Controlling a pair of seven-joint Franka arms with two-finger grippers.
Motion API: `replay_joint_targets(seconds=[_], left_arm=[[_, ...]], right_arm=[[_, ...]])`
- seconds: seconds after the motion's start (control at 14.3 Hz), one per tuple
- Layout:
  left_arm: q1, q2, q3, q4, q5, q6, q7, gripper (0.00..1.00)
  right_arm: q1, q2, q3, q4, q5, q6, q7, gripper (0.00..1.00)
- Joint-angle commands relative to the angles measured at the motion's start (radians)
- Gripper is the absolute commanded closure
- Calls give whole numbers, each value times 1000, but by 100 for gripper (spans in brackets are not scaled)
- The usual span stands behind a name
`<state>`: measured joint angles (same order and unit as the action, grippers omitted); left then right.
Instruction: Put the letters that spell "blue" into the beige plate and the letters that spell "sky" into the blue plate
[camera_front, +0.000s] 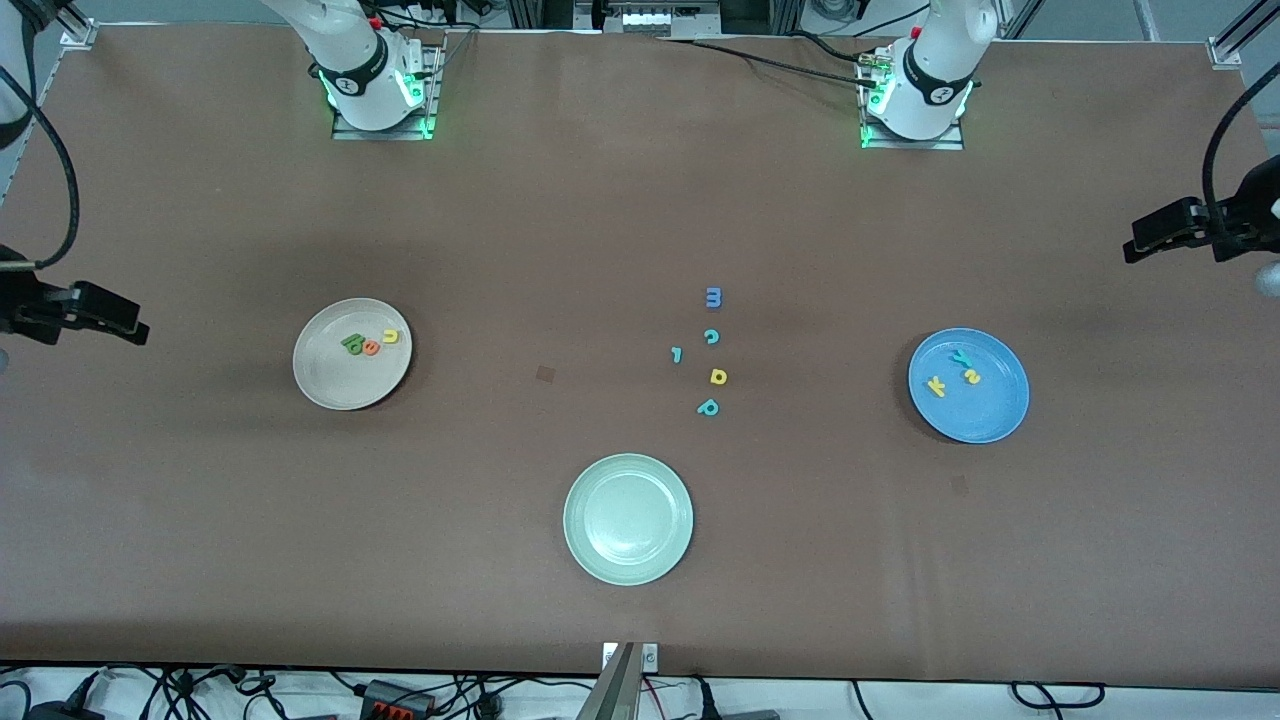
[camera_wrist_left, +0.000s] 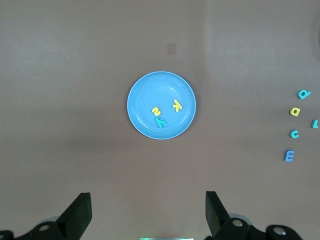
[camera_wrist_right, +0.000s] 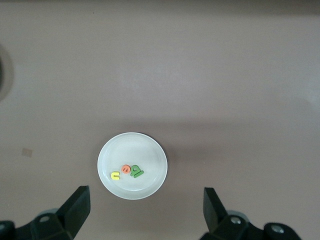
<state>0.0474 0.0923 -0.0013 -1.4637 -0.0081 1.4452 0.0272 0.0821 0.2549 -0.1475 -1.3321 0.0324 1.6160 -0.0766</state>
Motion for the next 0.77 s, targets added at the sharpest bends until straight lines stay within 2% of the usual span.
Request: replay_joint_targets(seconds=[0.0,0.14,0.42,0.7], left_arm=[[-87,-5,87,13,-12,-31,16,0],[-104,-8,96,16,-12,-32,25,0],[-106,-8,98,16,-12,-28,26,0],[-98,-8,98,16,-10,-28,26,0]], right_arm=[[-22,-26,36,-15,-16,-13,27,0],[-30,-34,36,-25,-14,-14,32,0],[-35,-109,40,-139,-26,-2,35,0],[-30,-140,40,-189,-26,25,37,0]])
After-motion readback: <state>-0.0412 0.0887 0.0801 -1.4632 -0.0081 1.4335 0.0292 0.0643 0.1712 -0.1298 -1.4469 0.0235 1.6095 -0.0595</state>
